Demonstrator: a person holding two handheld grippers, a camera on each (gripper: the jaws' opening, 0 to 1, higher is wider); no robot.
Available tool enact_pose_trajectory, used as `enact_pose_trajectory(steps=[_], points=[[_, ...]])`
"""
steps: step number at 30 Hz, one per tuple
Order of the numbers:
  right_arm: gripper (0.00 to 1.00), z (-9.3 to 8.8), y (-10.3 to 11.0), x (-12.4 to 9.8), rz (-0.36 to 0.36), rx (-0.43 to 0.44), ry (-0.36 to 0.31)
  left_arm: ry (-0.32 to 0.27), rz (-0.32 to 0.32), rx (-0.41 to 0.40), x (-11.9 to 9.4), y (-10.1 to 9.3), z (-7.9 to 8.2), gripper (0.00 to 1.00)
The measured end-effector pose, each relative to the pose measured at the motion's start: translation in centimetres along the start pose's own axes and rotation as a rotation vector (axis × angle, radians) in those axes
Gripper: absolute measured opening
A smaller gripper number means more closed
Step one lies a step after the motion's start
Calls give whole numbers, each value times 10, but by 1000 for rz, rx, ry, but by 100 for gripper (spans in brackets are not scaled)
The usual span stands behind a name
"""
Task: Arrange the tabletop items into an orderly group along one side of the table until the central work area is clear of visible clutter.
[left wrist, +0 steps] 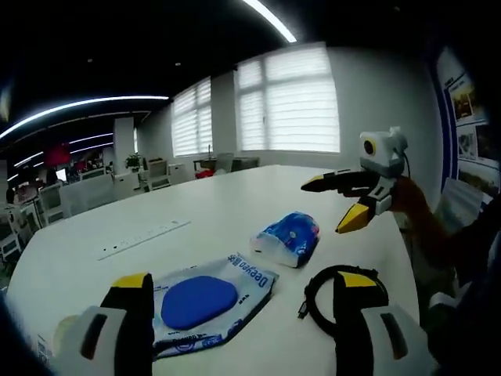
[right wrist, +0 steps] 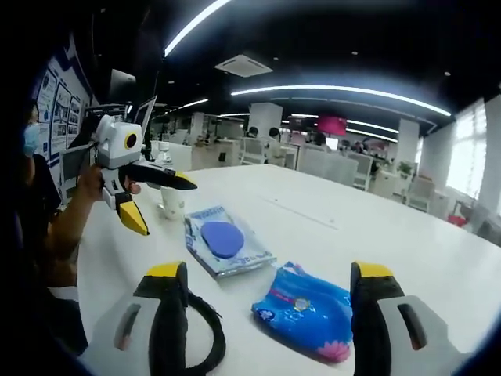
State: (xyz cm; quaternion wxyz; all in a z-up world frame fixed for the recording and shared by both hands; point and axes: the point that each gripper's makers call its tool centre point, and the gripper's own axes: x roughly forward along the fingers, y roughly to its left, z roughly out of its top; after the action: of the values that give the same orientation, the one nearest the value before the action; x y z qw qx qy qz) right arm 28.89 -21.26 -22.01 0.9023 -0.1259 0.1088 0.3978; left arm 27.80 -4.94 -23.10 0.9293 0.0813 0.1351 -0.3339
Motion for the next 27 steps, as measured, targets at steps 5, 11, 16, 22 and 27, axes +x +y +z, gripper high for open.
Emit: enact_pose_trajectory(steps=[5,11,16,22,27], points=[[82,-1,7,3,14,-3,5,15,23,-13,-4,7,-8,93],[81,0,13,8,24,-7,3,20,54,-19,-12,12,-14,93],[80,0,19,12,38,-8,4,31,83,-15,-17,16,-17,91],[80,2,21,14,46,-12,1,46,111,-5,-19,22,-21,90],[79,2,24,17,54,-14,2,59,119,0,-19,24,-25,90]])
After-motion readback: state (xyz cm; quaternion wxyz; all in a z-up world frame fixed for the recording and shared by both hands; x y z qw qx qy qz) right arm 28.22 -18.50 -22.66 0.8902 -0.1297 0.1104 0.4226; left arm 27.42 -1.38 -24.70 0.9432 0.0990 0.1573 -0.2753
